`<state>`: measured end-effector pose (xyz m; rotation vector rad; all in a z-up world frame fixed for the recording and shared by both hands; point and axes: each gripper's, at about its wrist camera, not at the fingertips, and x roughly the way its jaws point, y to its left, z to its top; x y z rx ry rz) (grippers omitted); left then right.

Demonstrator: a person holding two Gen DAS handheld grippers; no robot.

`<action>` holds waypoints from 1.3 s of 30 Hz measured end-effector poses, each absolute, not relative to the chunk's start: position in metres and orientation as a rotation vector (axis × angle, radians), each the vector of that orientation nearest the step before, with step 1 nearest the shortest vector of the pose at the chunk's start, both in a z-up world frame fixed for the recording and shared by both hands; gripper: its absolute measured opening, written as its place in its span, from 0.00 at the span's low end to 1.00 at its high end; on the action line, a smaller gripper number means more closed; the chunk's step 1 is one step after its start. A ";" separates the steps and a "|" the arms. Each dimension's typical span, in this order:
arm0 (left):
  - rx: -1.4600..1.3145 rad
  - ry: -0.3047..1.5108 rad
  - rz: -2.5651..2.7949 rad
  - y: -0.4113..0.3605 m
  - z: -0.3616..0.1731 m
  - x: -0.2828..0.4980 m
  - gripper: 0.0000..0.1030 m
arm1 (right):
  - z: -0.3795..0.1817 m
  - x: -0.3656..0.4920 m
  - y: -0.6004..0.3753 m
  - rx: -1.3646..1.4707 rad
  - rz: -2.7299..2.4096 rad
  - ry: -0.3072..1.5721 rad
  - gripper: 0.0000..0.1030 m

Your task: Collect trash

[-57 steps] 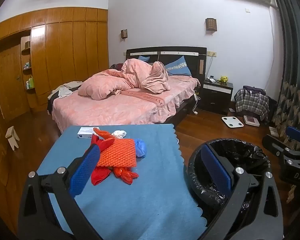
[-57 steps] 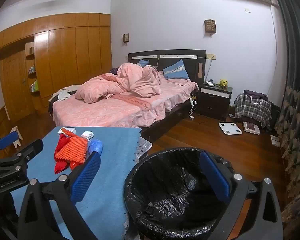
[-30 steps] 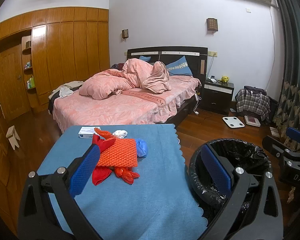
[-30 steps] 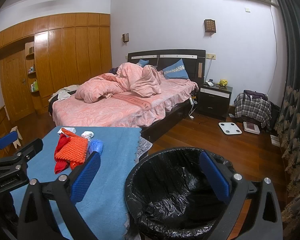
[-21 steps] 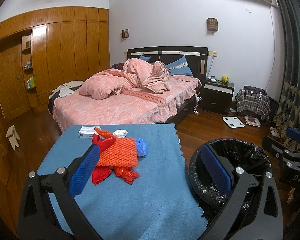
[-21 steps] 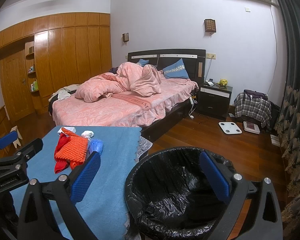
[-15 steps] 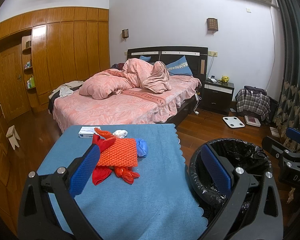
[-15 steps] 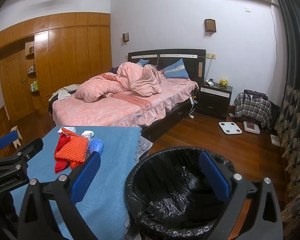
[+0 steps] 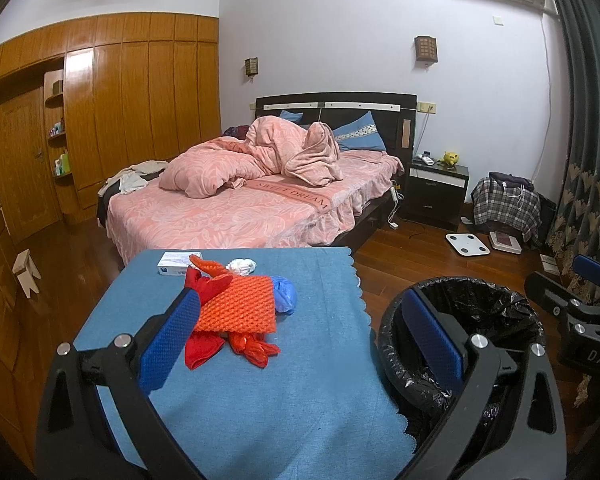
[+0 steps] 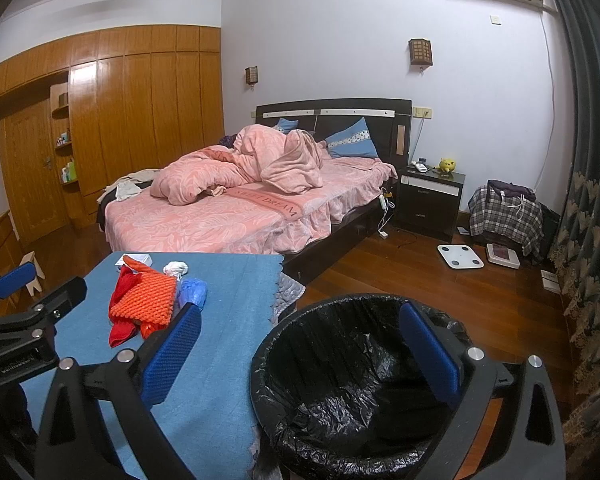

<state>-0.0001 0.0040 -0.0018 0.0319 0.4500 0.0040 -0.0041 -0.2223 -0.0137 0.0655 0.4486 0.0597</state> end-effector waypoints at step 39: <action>0.026 0.455 0.021 0.033 -0.033 0.007 0.95 | -0.023 0.019 -0.200 0.068 0.104 0.460 0.94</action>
